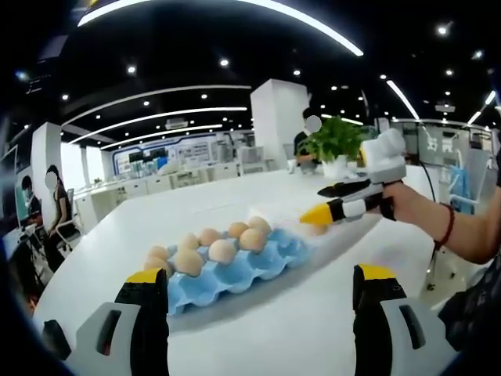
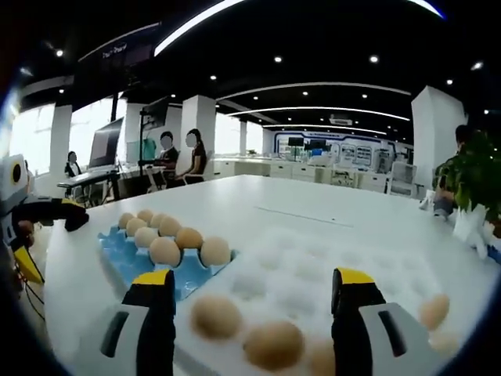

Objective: Place the egg into an empty slot of the egg tray after lifting it from the table, then release the egg inside the slot.

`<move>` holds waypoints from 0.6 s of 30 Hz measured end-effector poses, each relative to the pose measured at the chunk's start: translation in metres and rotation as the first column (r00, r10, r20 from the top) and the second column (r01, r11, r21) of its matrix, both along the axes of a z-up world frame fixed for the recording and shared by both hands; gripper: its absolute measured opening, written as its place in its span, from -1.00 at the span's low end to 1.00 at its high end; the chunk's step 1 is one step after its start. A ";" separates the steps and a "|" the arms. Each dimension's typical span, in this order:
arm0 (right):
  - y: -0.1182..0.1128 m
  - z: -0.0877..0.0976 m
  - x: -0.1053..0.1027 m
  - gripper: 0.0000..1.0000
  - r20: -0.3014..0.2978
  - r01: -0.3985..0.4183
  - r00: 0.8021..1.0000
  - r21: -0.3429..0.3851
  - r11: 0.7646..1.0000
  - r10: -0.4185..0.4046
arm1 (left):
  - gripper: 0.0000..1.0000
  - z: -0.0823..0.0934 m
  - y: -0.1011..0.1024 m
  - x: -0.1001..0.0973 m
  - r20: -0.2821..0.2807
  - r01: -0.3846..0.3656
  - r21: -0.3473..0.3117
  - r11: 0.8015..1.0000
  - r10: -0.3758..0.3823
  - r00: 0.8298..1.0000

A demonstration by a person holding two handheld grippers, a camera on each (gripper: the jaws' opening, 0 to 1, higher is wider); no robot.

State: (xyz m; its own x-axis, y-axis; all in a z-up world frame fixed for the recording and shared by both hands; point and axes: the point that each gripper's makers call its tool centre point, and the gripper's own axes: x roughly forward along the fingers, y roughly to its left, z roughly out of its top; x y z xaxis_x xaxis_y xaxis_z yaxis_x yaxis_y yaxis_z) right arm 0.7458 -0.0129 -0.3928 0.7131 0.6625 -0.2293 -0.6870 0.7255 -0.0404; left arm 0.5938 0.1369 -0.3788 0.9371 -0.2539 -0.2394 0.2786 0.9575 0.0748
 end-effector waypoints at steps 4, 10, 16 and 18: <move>-0.011 0.000 0.002 0.70 -0.019 0.018 1.000 0.018 1.000 -0.018 | 1.00 0.001 0.002 0.001 0.002 -0.003 -0.001 1.000 0.003 1.000; -0.027 -0.003 0.004 0.69 -0.031 0.058 0.998 0.009 0.998 -0.058 | 1.00 -0.002 0.004 0.004 0.001 -0.006 -0.006 1.000 0.006 1.000; -0.041 -0.001 0.011 0.68 -0.021 0.088 0.996 0.001 0.996 -0.088 | 1.00 -0.004 -0.002 0.004 -0.007 0.004 0.001 1.000 -0.004 1.000; -0.047 0.001 0.013 0.67 -0.014 0.098 0.995 0.001 0.995 -0.098 | 1.00 -0.004 -0.003 0.003 -0.004 0.002 0.001 1.000 -0.002 1.000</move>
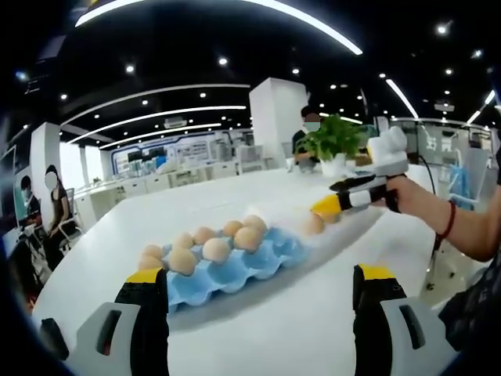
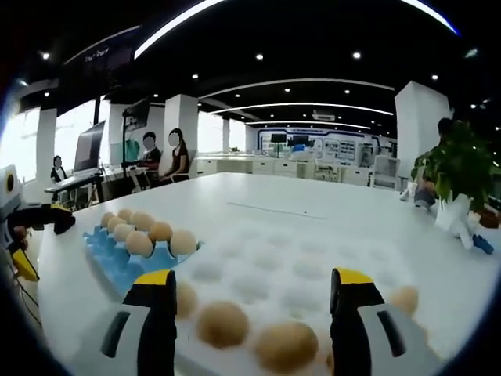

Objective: Place the egg into an empty slot of the egg tray after lifting it from the table, then release the egg inside the slot.

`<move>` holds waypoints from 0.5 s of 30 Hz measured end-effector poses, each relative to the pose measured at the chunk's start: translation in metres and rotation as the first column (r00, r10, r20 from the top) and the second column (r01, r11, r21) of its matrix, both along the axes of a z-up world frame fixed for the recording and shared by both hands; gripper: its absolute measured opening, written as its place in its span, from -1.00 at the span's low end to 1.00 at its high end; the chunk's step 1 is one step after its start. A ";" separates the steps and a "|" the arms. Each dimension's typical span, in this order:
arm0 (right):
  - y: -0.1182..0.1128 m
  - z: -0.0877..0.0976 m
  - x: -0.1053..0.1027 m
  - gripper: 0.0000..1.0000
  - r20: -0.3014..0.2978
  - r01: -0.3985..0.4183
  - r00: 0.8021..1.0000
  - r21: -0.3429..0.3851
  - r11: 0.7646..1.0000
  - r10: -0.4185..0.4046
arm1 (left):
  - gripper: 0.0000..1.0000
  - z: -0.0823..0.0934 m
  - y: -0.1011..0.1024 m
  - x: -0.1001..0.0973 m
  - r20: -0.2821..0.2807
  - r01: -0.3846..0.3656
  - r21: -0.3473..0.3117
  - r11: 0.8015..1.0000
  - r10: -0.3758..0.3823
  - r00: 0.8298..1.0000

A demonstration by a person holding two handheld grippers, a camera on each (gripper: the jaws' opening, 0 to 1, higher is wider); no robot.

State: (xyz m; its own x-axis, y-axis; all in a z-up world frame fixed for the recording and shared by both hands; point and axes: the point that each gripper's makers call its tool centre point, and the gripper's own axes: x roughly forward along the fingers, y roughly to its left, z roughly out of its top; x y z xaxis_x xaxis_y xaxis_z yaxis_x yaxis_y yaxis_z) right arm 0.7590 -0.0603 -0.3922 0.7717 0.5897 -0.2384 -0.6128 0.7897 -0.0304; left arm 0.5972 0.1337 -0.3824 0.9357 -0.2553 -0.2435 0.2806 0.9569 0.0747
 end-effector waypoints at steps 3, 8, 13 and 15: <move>-0.011 0.000 0.005 0.67 -0.004 0.025 1.000 0.000 1.000 -0.025 | 1.00 0.002 0.001 0.000 0.007 -0.004 -0.005 1.000 0.004 1.000; -0.035 0.000 0.011 0.66 0.003 0.088 0.996 -0.005 0.996 -0.088 | 1.00 -0.001 -0.003 -0.001 -0.001 -0.002 0.005 1.000 0.002 1.000; -0.053 -0.001 0.014 0.65 -0.004 0.126 0.992 -0.006 0.992 -0.126 | 1.00 0.001 -0.007 -0.002 0.005 0.000 0.002 1.000 0.000 1.000; -0.060 0.000 0.016 0.65 -0.002 0.143 0.990 -0.003 0.990 -0.143 | 1.00 0.001 -0.008 -0.002 0.006 0.001 0.003 1.000 -0.001 1.000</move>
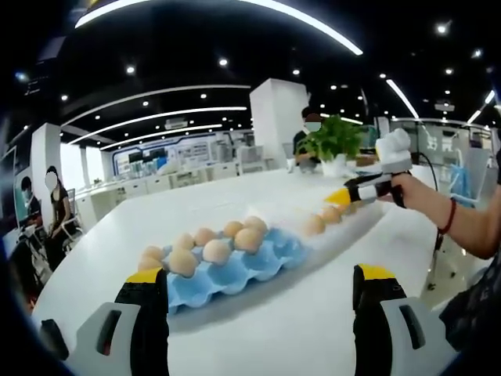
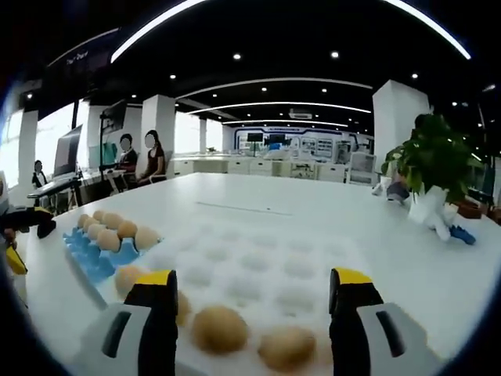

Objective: Place the egg into an empty slot of the egg tray after lifting it from the table, then release the egg inside the slot.

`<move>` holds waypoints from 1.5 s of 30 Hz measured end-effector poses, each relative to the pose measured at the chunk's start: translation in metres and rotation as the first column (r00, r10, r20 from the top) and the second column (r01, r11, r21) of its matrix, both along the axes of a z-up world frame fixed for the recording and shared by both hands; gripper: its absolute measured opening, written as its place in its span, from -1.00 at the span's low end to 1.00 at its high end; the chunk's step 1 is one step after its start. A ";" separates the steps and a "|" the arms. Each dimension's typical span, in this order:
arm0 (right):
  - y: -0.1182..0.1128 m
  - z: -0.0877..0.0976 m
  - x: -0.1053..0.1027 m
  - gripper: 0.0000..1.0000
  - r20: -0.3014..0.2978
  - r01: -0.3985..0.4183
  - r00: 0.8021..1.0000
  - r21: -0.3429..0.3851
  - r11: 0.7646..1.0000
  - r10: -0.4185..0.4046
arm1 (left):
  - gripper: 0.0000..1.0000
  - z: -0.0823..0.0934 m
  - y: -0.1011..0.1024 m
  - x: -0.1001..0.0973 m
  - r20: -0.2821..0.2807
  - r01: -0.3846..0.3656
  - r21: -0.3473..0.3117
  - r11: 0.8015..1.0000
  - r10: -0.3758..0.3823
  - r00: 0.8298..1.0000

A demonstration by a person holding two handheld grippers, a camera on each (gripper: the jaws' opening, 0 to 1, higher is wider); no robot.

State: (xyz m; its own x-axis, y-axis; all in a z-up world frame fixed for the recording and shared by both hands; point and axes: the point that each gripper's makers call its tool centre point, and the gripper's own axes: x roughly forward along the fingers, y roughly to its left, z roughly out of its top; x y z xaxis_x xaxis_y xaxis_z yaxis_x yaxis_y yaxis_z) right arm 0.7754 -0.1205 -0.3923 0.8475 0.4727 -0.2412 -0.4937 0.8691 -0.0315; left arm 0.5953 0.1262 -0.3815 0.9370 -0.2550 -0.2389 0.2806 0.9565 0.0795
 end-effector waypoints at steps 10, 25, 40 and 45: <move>-0.020 -0.003 0.006 0.65 -0.009 0.037 0.999 0.003 0.999 -0.037 | 1.00 -0.002 -0.001 -0.002 -0.008 -0.005 0.006 1.000 0.005 1.000; -0.051 0.002 0.020 0.45 -0.028 0.098 0.995 0.080 0.992 -0.096 | 1.00 0.003 -0.002 -0.002 -0.001 -0.010 0.012 1.000 0.010 1.000; -0.073 -0.016 0.040 0.19 -0.044 0.149 0.988 0.019 0.989 -0.148 | 1.00 0.004 0.000 -0.001 0.007 -0.012 -0.001 1.000 0.012 1.000; -0.076 -0.018 0.043 0.13 -0.045 0.156 0.987 0.020 0.988 -0.155 | 1.00 0.004 0.000 0.000 0.005 -0.014 0.004 1.000 0.014 1.000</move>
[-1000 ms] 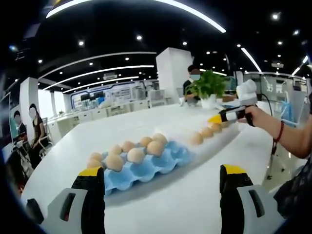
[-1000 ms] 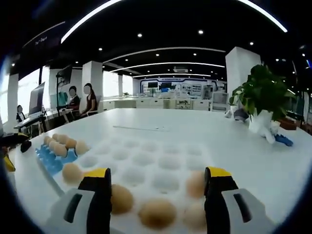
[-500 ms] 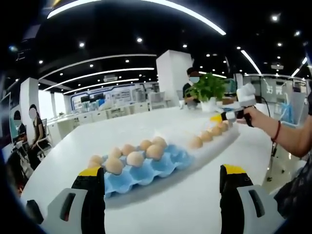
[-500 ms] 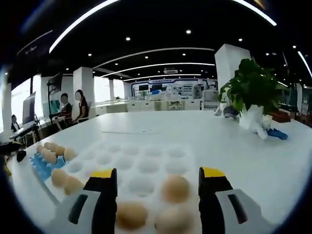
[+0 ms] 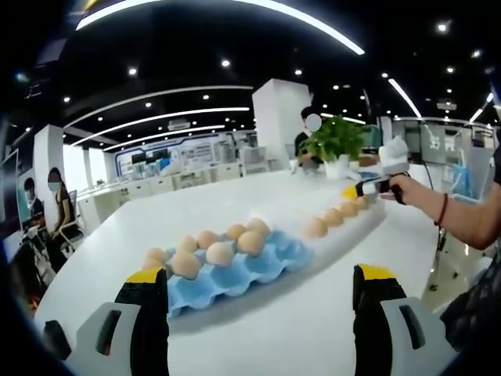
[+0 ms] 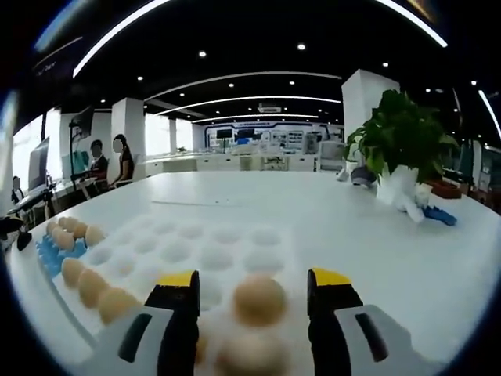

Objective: Place the egg into an empty slot of the egg tray after lifting it from the table, then release the egg inside the slot.

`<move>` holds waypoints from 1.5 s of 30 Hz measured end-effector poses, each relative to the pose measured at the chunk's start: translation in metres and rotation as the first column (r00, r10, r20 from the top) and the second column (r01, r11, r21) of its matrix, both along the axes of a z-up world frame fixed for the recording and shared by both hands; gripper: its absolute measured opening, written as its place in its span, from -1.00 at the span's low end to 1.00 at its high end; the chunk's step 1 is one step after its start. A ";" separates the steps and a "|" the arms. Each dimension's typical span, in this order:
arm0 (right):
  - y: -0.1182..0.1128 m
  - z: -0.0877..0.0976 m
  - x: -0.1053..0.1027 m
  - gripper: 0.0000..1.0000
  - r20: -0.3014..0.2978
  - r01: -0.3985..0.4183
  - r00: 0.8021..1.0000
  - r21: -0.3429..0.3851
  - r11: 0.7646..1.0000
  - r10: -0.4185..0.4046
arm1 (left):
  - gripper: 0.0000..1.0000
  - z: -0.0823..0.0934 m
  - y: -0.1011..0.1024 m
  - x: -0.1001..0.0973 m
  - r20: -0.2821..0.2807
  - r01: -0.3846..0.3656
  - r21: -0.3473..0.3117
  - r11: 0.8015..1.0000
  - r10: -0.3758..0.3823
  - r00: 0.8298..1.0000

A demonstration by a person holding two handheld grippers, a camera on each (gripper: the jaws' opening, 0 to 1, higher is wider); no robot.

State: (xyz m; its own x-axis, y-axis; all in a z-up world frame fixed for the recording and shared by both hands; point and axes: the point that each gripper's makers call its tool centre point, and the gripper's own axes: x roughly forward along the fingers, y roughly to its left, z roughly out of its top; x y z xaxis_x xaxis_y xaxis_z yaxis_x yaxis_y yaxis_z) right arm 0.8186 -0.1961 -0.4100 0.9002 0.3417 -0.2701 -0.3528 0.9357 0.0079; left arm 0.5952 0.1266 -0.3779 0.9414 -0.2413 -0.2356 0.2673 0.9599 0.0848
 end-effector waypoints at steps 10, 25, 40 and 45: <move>-0.005 -0.010 0.003 -0.22 -0.020 0.025 0.999 -0.057 0.998 -0.026 | 1.00 -0.004 -0.002 0.000 -0.007 -0.002 -0.013 1.000 0.002 1.000; 0.000 -0.012 0.004 -0.37 -0.033 0.003 0.999 -0.031 1.000 -0.004 | 1.00 -0.006 0.002 -0.001 -0.012 -0.007 -0.008 1.000 0.007 1.000; -0.004 -0.009 0.002 -0.41 -0.009 0.011 1.000 -0.031 0.999 -0.011 | 1.00 -0.004 0.005 -0.005 -0.008 -0.023 -0.021 1.000 0.023 1.000; -0.005 0.003 -0.003 -0.41 0.026 0.016 1.000 0.010 1.000 -0.016 | 1.00 -0.003 0.007 -0.005 -0.004 -0.028 -0.022 0.999 0.028 1.000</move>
